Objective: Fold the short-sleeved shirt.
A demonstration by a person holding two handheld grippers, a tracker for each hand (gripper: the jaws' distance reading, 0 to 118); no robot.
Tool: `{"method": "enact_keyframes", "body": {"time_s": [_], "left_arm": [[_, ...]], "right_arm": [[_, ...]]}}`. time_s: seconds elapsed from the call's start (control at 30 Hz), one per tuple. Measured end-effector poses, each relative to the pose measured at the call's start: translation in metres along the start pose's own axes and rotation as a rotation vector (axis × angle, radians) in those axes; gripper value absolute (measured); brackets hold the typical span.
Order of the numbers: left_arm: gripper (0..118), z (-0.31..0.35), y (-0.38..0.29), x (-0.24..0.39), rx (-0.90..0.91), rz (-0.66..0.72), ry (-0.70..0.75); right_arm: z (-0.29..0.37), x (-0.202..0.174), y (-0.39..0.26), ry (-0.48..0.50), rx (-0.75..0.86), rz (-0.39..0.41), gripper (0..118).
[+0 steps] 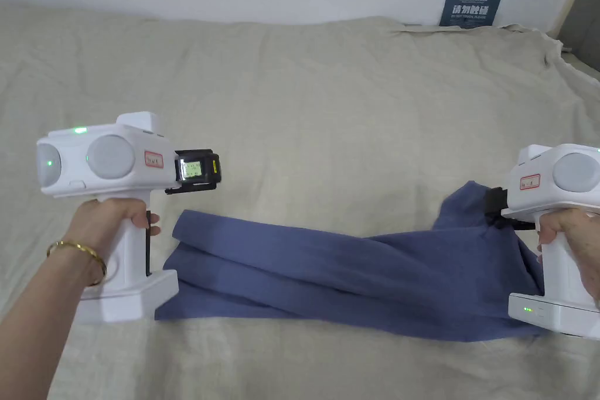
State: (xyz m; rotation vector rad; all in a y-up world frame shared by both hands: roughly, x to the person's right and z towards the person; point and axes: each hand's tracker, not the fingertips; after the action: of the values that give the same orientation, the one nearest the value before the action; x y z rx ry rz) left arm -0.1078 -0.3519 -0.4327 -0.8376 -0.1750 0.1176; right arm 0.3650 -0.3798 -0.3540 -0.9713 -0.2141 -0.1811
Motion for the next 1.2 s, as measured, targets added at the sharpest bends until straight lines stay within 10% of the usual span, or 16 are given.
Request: {"method": "enact_keyframes", "body": {"time_s": [0.57, 0.77, 0.9, 1.2], "left_arm": [[96, -0.128, 0.002, -0.016, -0.344, -0.077, 0.125], [58, -0.142, -0.004, -0.015, -0.392, -0.075, 0.097], [10, -0.136, -0.003, -0.007, -0.392, -0.177, 0.042], [1, -0.088, -0.004, -0.005, -0.242, -0.131, 0.019]], "right_arm": [[-0.013, 0.005, -0.009, 0.006, 0.013, -0.024, 4], [-0.02, 0.005, -0.008, 0.001, 0.006, -0.022, 4], [-0.02, 0.004, -0.009, -0.003, 0.006, -0.017, 4], [0.001, 0.003, -0.003, 0.008, 0.033, -0.031, 4]]}}
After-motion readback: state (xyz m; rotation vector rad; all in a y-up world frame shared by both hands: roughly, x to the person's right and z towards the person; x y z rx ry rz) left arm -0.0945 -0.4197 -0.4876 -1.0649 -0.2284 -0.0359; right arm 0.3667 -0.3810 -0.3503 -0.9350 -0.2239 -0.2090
